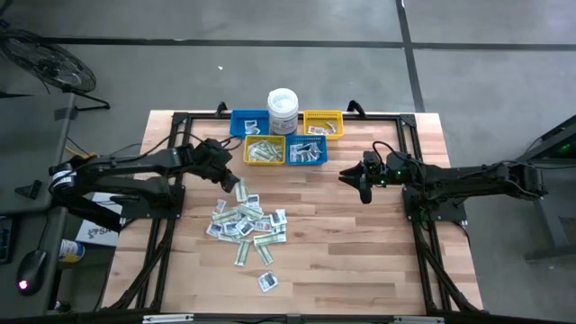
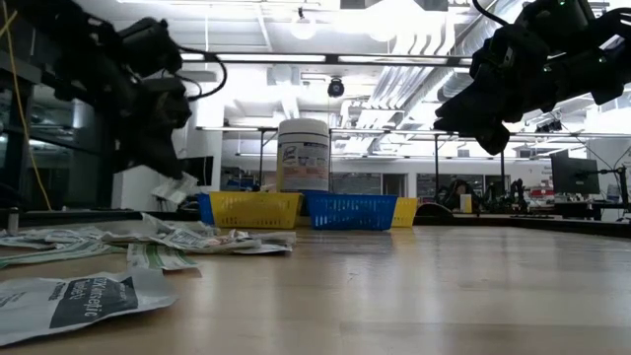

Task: Pick & Place First Aid Supplies
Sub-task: Put the green bandage pad into the left yellow bin

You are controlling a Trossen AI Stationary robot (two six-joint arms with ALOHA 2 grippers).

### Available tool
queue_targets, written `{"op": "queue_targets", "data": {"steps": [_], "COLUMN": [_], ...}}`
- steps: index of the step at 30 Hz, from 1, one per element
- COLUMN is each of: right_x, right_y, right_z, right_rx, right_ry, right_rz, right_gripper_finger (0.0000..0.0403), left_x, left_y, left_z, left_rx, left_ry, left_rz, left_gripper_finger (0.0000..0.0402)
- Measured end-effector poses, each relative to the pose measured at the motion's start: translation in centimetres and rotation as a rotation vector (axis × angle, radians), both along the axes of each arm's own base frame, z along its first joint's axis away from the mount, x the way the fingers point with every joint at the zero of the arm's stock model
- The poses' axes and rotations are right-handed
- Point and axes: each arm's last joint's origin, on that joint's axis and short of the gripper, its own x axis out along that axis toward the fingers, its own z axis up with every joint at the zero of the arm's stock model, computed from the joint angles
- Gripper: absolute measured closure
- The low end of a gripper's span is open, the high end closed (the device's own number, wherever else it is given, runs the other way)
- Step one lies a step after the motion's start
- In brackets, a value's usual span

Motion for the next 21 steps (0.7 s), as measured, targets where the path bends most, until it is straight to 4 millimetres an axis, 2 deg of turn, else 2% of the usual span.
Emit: {"op": "queue_targets", "data": {"steps": [5, 11, 17, 21], "right_x": [0.0, 0.0, 0.0, 0.0], "right_y": [0.0, 0.0, 0.0, 0.0], "right_z": [0.0, 0.0, 0.0, 0.0], "right_rx": [0.0, 0.0, 0.0, 0.0], "right_ry": [0.0, 0.0, 0.0, 0.0], "right_rz": [0.0, 0.0, 0.0, 0.0], "right_gripper_finger": [0.0293, 0.0293, 0.0293, 0.0293], "left_x": [0.3, 1.3, 2.0, 2.8], "left_y": [0.4, 1.4, 2.3, 2.8], "left_z": [2.8, 6.0, 7.2, 7.2], "left_rx": [0.093, 0.256, 0.41, 0.47], "left_ry": [0.071, -0.025, -0.098, -0.121], "left_rz": [0.037, 0.157, 0.329, 0.404], "left_gripper_finger": [0.0401, 0.0401, 0.0401, 0.0401]}}
